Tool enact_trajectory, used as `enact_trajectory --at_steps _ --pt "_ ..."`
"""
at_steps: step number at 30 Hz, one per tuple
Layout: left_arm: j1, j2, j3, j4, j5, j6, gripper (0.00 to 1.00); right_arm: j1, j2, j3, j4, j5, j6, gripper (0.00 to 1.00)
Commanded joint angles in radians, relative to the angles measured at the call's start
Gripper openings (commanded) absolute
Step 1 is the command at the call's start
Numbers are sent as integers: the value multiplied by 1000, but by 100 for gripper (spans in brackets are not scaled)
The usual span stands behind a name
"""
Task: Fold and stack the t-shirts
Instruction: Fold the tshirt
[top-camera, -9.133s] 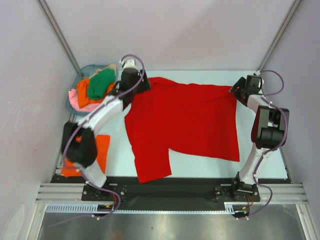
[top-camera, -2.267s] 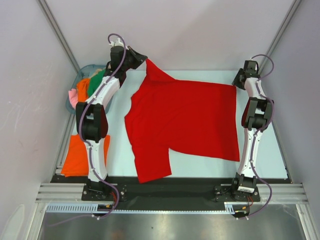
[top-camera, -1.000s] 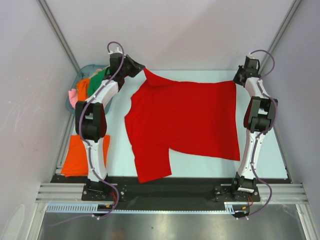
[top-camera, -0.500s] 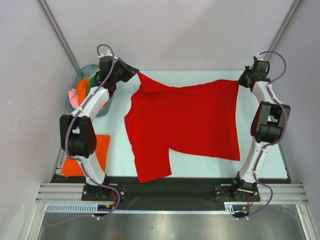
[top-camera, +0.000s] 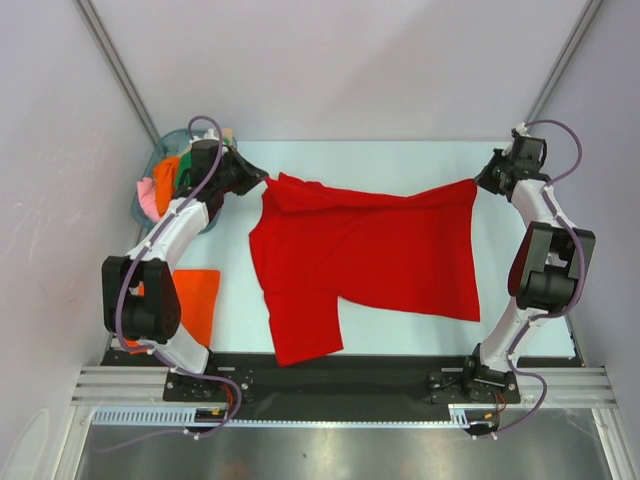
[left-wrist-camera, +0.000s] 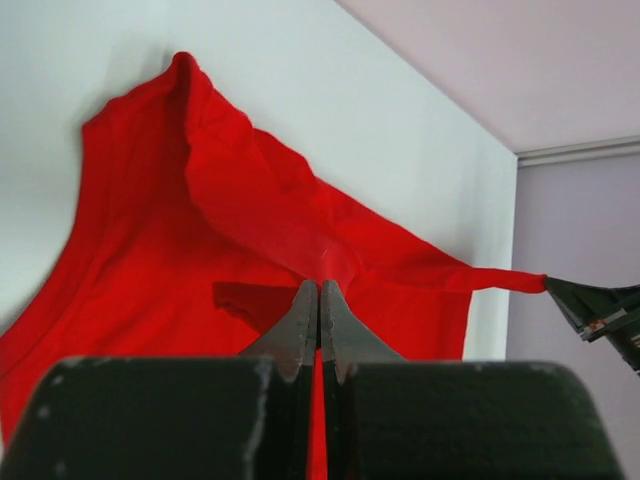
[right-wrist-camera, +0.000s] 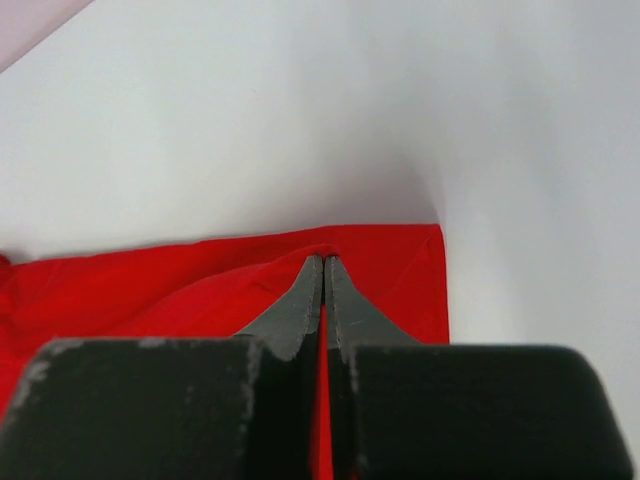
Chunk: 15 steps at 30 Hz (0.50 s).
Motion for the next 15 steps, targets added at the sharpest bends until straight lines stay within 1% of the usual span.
enact_trajectory --at_steps 1,7,15 --pt "13 -82 -34 -8 -19 42 0 -6 -55 -30 -13 -23 16 0" --pt "21 -124 -104 -15 -8 51 0 -9 -104 -131 -15 41 13 0" --pt "21 -179 -206 -17 7 39 0 -14 -86 -196 30 38 20 0"
